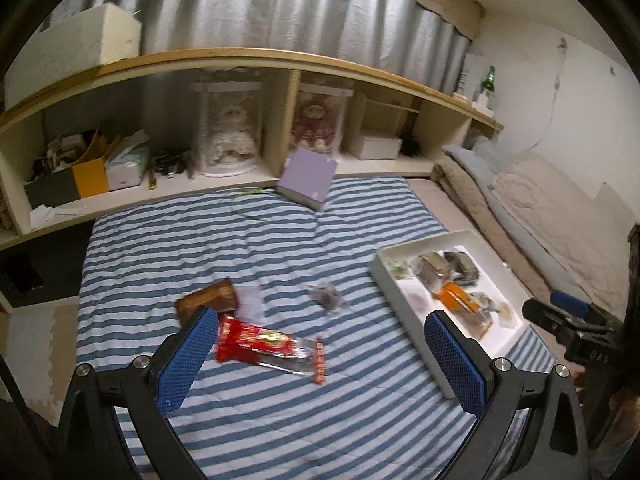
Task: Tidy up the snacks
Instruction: 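Move both grippers back toward the red bag and brown bar, then grasp the red snack bag with the right gripper, then grasp the brown chocolate bar with the left gripper while the right lifts the red bag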
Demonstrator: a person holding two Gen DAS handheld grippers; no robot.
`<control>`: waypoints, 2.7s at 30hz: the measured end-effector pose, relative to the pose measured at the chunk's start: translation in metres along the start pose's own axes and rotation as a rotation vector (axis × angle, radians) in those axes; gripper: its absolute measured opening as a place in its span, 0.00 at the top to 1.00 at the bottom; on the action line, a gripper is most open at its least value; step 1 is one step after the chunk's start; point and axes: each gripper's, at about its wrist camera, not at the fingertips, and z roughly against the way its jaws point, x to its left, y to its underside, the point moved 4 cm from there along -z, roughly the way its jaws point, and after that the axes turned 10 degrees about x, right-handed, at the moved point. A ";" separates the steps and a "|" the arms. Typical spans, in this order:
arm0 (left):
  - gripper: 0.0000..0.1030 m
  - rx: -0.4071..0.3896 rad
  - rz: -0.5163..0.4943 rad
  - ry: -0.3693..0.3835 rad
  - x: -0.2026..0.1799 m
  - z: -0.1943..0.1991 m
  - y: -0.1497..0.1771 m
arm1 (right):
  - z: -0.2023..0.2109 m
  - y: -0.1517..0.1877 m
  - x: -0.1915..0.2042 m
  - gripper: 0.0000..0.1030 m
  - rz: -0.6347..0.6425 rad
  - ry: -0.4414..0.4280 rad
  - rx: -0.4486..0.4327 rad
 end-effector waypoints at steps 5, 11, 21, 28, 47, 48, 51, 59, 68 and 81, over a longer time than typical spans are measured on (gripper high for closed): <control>0.00 -0.007 0.020 -0.020 0.042 -0.007 0.000 | -0.027 0.003 0.043 0.00 0.042 -0.049 0.000; 0.00 -0.018 0.003 -0.016 0.087 -0.032 -0.014 | -0.062 0.006 0.085 0.00 0.093 -0.143 -0.010; 0.00 0.066 0.005 0.205 0.152 -0.120 -0.062 | -0.140 0.005 0.150 0.09 0.303 -0.314 0.091; 0.04 0.148 -0.018 0.334 0.171 -0.190 -0.077 | -0.198 0.000 0.190 0.20 0.532 -0.380 0.206; 0.25 0.319 -0.092 0.300 0.148 -0.245 -0.036 | -0.213 0.064 0.195 0.62 0.605 -0.275 0.316; 0.25 0.322 -0.108 0.291 0.145 -0.242 -0.033 | -0.209 0.068 0.190 0.63 0.586 -0.257 0.321; 0.25 0.365 -0.182 0.255 0.131 -0.239 -0.022 | -0.196 0.082 0.171 0.64 0.505 -0.226 0.350; 0.24 0.449 -0.242 0.292 0.112 -0.213 0.003 | -0.172 0.110 0.141 0.64 0.360 -0.185 0.393; 0.15 0.495 -0.210 0.302 0.124 -0.189 0.023 | -0.156 0.122 0.126 0.65 0.281 -0.164 0.402; 0.43 0.487 -0.006 0.179 0.110 -0.190 0.031 | -0.141 0.126 0.127 0.66 0.261 -0.153 0.377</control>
